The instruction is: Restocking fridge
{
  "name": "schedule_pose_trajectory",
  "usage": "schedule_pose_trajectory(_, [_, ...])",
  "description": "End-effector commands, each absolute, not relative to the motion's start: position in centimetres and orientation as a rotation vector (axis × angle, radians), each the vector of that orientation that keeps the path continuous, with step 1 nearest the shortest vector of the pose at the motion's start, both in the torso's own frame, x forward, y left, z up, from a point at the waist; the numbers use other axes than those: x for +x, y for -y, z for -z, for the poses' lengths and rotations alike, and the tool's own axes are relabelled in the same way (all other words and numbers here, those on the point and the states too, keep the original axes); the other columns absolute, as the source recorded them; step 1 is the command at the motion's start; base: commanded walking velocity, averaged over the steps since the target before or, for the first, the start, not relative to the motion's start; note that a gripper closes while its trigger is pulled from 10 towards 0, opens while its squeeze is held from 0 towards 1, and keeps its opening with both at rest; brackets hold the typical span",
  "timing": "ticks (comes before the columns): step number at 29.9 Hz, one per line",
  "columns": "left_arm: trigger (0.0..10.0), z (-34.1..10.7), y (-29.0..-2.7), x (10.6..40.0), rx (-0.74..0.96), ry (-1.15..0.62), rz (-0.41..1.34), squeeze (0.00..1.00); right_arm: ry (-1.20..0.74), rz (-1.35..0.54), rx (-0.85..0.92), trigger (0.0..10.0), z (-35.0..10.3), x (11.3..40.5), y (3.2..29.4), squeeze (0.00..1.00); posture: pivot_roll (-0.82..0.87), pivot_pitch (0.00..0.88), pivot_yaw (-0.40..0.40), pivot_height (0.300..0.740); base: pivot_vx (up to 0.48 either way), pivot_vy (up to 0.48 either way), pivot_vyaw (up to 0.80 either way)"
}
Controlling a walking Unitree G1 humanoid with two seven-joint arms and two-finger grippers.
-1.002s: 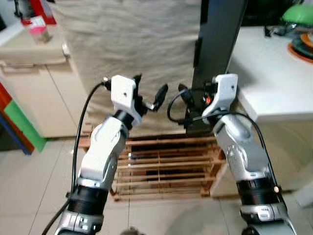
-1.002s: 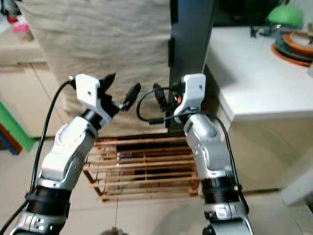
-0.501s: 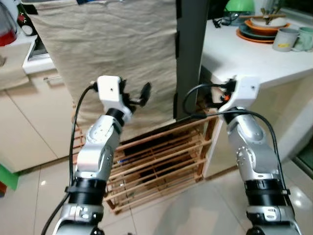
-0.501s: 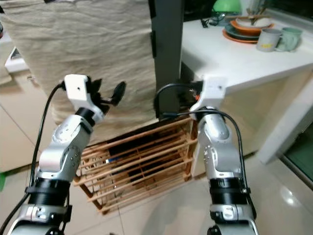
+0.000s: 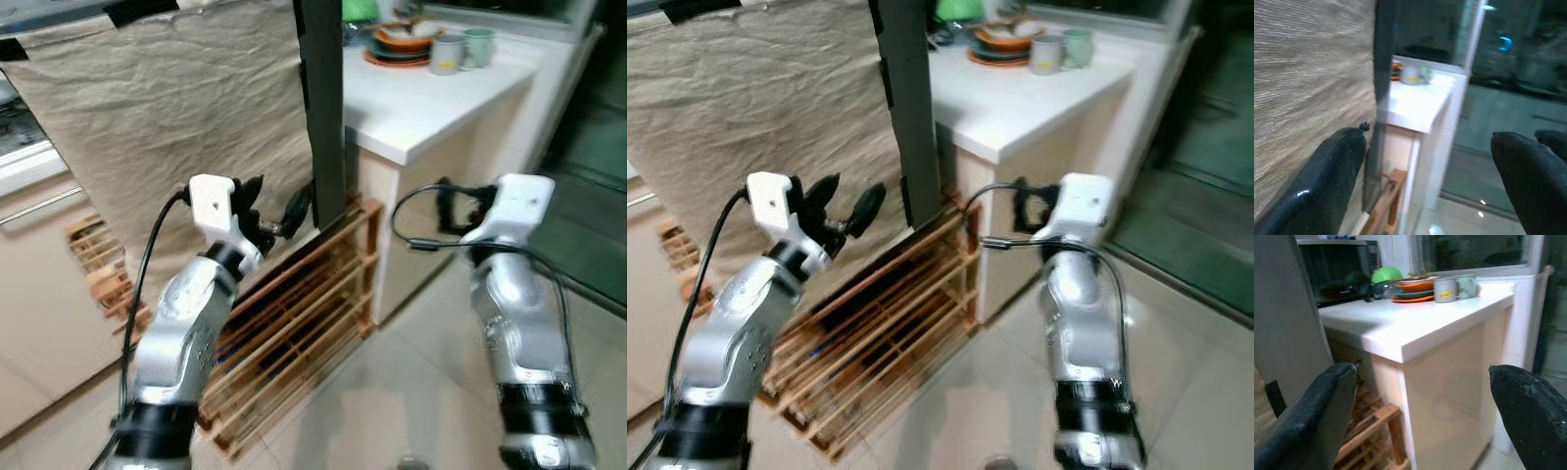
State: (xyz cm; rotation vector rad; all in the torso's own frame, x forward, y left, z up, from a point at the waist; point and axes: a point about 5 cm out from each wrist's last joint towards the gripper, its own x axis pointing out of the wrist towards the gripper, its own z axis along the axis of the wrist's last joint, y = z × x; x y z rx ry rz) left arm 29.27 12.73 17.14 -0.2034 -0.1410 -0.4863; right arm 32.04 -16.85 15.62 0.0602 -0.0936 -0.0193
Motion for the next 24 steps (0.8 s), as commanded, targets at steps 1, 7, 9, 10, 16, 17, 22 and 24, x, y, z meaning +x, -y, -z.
schedule_pose_trajectory(1, [10.0, -17.7, -12.5, 29.1, -0.186, 0.158, 0.521, 0.0, 0.125, 0.029, 0.064, 10.0, -16.0, 31.9, 17.3, 0.83, -0.08, 0.0, 0.083, 0.74, -0.285, 0.39, 0.0])
schedule_pose_trajectory(7, [10.0, -18.2, -12.4, 28.4, -0.181, 0.179, 0.564, 0.0, 0.125, 0.006, 0.058, 10.0, -16.0, 32.1, 16.8, 0.83, -0.08, 0.0, 0.075, 0.74, -0.286, 0.389, 0.0])
schedule_pose_trajectory(9, [10.0, -18.4, -12.2, 27.9, -0.181, 0.188, 0.597, 0.0, 0.125, 0.003, 0.056, 10.0, -16.0, 32.1, 16.7, 0.83, -0.08, 0.0, 0.072, 0.74, -0.283, 0.392, 0.0])
schedule_pose_trajectory(10, [10.0, -18.5, -12.1, 27.7, -0.18, 0.195, 0.614, 0.0, 0.125, 0.001, 0.054, 10.0, -16.0, 32.1, 16.7, 0.82, -0.08, 0.0, 0.072, 0.74, -0.281, 0.39, 0.0])
schedule_pose_trajectory(16, [10.0, -18.7, -12.6, 27.6, -0.146, 0.199, 0.622, 0.0, 0.123, -0.005, 0.049, 10.0, -15.9, 32.2, 16.7, 0.82, -0.08, 0.0, 0.063, 0.74, -0.227, 0.401, 0.0])
schedule_pose_trajectory(17, [10.0, -18.6, -12.9, 28.2, -0.121, 0.193, 0.588, 0.0, 0.125, -0.008, 0.049, 10.0, -15.9, 32.3, 16.7, 0.82, -0.08, 0.0, 0.063, 0.74, 0.0, 0.435, 0.0])
schedule_pose_trajectory(22, [10.0, -18.6, -13.5, 29.4, -0.051, 0.197, 0.507, 0.0, 0.118, -0.015, 0.032, 10.0, -15.9, 32.5, 16.5, 0.82, -0.08, 0.0, 0.065, 0.74, 0.0, 0.447, 0.0])
schedule_pose_trajectory(24, [10.0, -18.9, -14.1, 30.2, -0.058, 0.207, 0.447, 0.0, 0.114, -0.017, 0.042, 10.0, -15.9, 32.6, 16.3, 0.83, -0.08, 0.0, 0.068, 0.74, 0.0, 0.0, -0.8])
